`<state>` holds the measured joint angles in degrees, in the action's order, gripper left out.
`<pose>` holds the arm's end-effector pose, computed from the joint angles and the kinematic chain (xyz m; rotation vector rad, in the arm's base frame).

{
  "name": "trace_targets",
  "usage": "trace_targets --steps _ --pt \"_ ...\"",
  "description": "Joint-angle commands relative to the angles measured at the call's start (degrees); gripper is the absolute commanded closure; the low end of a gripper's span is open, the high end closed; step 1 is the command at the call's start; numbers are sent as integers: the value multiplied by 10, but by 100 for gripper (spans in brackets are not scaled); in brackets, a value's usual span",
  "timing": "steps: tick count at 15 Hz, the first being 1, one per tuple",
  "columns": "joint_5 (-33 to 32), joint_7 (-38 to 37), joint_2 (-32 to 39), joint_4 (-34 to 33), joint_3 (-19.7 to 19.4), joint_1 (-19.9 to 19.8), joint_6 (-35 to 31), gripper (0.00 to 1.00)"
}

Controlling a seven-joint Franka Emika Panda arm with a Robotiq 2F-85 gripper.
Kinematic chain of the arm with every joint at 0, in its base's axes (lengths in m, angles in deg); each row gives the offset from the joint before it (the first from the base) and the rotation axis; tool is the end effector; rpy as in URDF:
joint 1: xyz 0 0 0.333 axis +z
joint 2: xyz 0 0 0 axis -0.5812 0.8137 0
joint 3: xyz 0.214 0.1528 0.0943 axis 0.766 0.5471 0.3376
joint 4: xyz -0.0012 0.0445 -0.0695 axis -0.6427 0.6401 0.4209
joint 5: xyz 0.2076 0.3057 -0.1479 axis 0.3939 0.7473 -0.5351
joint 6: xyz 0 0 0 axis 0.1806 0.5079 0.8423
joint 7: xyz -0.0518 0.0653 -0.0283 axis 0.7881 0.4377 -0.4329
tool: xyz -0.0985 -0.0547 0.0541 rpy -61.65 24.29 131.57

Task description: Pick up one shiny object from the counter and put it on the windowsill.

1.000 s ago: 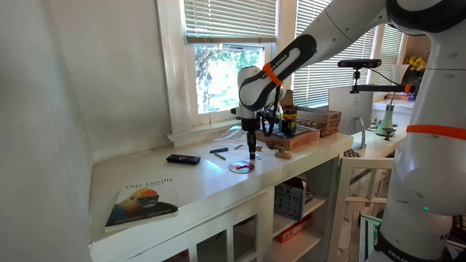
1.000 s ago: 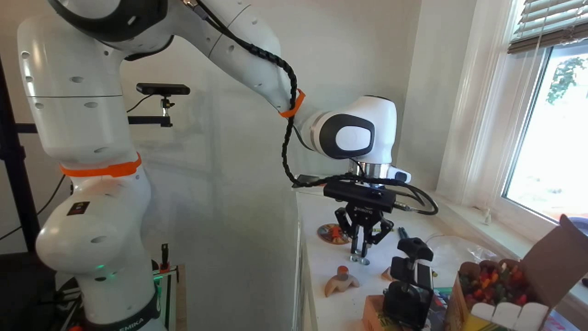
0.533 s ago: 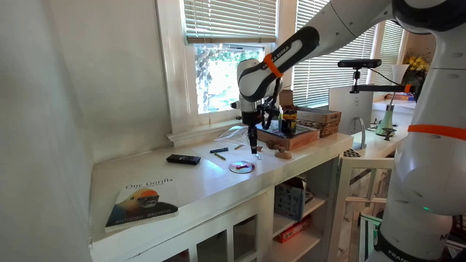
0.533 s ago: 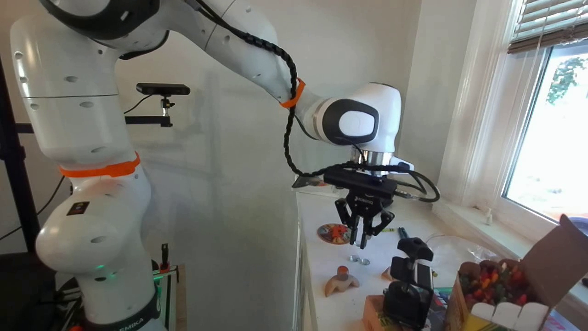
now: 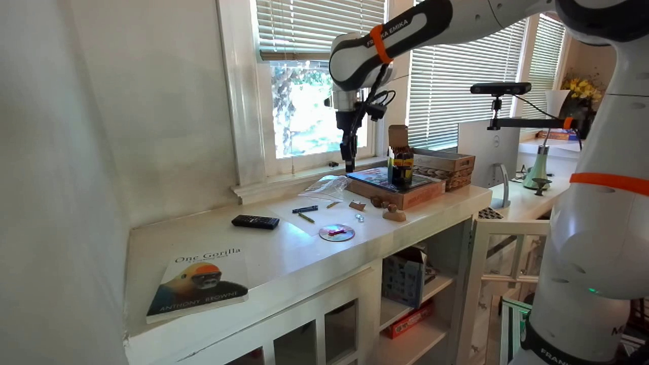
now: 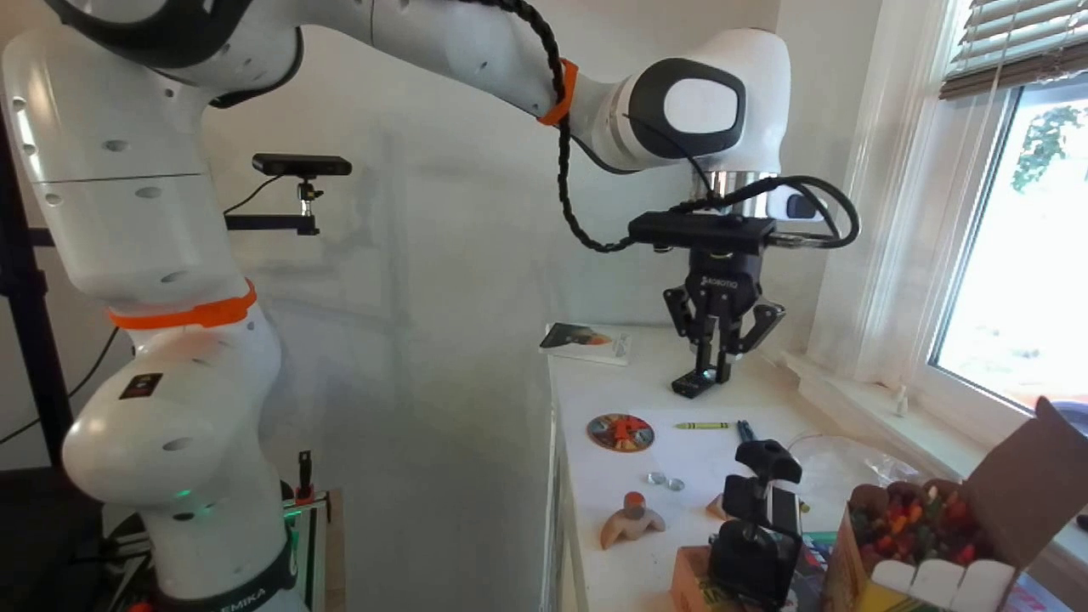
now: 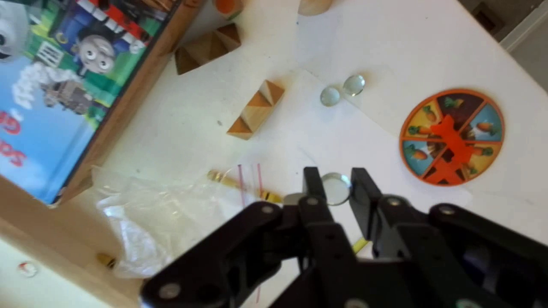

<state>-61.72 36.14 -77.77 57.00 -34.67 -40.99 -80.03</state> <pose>0.5171 -0.1361 0.4604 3.0137 0.4847 0.0064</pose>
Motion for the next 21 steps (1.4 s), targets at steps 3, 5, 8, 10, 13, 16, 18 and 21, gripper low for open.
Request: trace_targets --steps 3,5,8,10,13,16,18,21 --pt "-6 -75 69 -129 -16 -22 9 94" --pt "-4 -89 91 -163 -20 -30 -1 94" --pt "-3 -123 124 -204 -22 -39 -23 94" --pt "-8 -147 143 -221 -21 -42 -35 94" --pt "-3 -136 132 -209 -17 -43 -36 78" --pt "-4 -141 140 -216 -17 -43 -38 78" --pt "-4 -142 140 -218 -17 -43 -38 78" --pt "-1 -145 147 -226 -16 -43 -47 94"
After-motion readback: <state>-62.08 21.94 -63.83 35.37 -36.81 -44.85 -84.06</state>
